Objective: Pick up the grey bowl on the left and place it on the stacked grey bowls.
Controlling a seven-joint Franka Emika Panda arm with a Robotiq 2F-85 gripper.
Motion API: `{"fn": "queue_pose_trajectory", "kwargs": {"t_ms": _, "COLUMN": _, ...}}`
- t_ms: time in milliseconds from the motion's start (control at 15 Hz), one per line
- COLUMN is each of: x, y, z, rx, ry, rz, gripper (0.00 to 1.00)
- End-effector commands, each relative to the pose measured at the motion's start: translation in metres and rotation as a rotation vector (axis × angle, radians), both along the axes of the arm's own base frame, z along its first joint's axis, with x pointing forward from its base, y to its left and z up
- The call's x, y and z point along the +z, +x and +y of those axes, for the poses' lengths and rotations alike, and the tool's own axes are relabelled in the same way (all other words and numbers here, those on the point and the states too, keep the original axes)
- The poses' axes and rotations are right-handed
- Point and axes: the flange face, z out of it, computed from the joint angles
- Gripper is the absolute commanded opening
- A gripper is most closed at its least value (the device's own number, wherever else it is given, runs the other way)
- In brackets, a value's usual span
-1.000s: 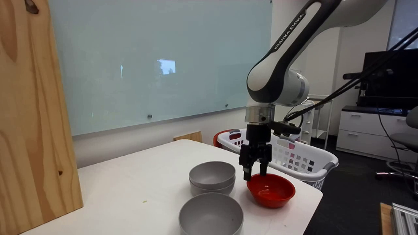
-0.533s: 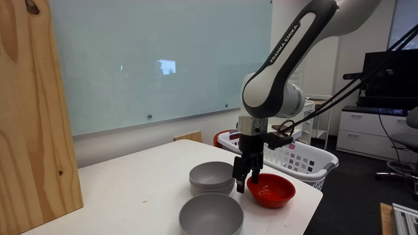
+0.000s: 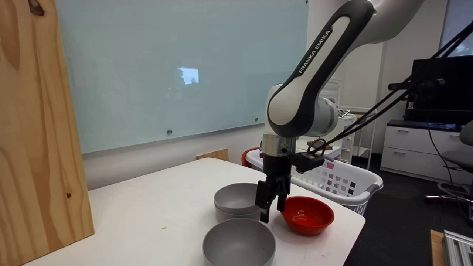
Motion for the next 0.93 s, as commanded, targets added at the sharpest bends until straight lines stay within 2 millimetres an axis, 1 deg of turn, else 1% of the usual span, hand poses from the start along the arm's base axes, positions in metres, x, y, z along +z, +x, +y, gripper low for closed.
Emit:
{"fn": "queue_pose_trajectory", "kwargs": {"t_ms": 0, "x": -0.022, "y": 0.005, "z": 0.006, "rx": -0.013, "ry": 0.019, "rz": 0.008, "gripper": 1.0}}
{"fn": "queue_pose_trajectory", "kwargs": {"t_ms": 400, "x": -0.049, "y": -0.002, "z": 0.019, "rx": -0.058, "ry": 0.042, "rz": 0.027, "gripper": 1.0}}
{"fn": "queue_pose_trajectory", "kwargs": {"t_ms": 467, "x": -0.052, "y": -0.002, "z": 0.021, "rx": -0.061, "ry": 0.041, "rz": 0.025, "gripper": 0.77}}
{"fn": "queue_pose_trajectory", "kwargs": {"t_ms": 533, "x": -0.055, "y": -0.003, "z": 0.023, "rx": -0.064, "ry": 0.041, "rz": 0.024, "gripper": 0.74}}
{"fn": "queue_pose_trajectory", "kwargs": {"t_ms": 800, "x": -0.067, "y": -0.005, "z": 0.026, "rx": -0.063, "ry": 0.03, "rz": 0.024, "gripper": 0.42}}
{"fn": "queue_pose_trajectory", "kwargs": {"t_ms": 867, "x": -0.07, "y": -0.006, "z": 0.025, "rx": -0.062, "ry": 0.028, "rz": 0.027, "gripper": 0.36}}
